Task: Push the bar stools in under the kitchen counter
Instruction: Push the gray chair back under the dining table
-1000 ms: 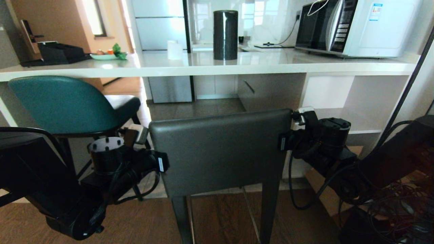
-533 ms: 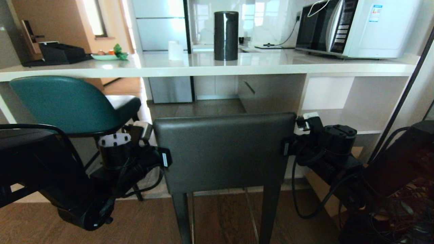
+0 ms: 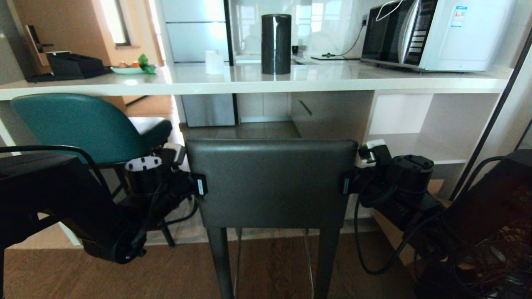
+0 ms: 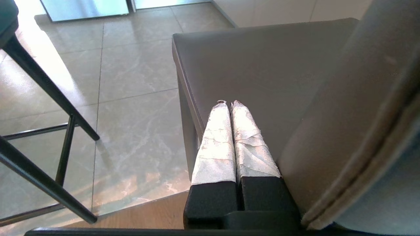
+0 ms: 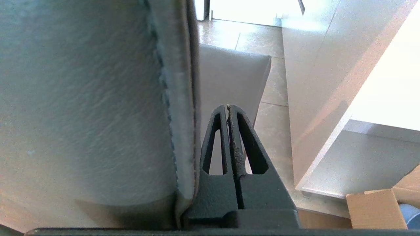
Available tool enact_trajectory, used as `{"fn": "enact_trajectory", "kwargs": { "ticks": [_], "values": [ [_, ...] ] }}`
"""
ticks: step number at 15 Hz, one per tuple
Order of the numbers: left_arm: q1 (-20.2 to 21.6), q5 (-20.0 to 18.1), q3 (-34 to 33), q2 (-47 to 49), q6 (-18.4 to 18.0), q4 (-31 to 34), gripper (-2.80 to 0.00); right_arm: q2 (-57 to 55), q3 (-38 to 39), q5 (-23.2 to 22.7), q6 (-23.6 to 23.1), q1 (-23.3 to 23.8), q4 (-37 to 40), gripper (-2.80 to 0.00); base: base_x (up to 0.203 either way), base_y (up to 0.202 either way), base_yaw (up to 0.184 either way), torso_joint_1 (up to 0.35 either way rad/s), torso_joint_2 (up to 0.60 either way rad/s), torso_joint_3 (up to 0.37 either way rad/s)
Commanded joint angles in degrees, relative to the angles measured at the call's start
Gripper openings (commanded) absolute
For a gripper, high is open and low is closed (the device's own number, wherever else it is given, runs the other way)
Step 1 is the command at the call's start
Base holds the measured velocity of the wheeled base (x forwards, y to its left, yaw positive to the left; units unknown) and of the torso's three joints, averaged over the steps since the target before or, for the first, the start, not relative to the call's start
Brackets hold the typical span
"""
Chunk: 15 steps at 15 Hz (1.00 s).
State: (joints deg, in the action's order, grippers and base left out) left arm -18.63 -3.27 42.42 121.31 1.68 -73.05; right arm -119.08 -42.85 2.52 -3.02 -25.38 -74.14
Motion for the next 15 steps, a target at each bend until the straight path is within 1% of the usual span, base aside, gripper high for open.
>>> {"fn": "enact_trajectory", "kwargs": {
  "ticks": [1,5,10,12,15],
  "values": [
    [-0.15,0.2,-1.58,-0.67,0.06,-0.51,-2.8,-0.1,-0.3,0.29,-0.05,-0.02,-0.22,-2.8,0.0,0.0,0.0,0.0,0.0,0.0],
    [-0.3,0.1,-4.04,-2.94,-0.01,-0.52,-2.8,-0.19,-0.46,0.31,-0.05,-0.02,-0.21,-2.8,0.0,0.0,0.0,0.0,0.0,0.0],
    [-0.97,0.19,-3.99,-3.45,-0.1,-0.52,-2.8,-0.37,-0.48,1.26,-0.23,0.07,-0.21,-2.8,0.0,0.0,0.0,0.0,0.0,0.0],
    [-0.93,0.25,-4.1,-3.36,-0.03,-0.52,-2.8,-0.54,-0.57,1.26,-0.23,-0.04,-0.21,-2.8,0.11,0.0,-0.002,-0.007,0.0,0.005],
    [-0.97,0.19,-4.1,-3.36,-0.1,-0.52,-2.8,-1.07,-0.92,1.34,-0.32,-0.2,-0.21,-2.8,0.188,0.0,0.002,0.002,0.0,0.001]
  ]
}}
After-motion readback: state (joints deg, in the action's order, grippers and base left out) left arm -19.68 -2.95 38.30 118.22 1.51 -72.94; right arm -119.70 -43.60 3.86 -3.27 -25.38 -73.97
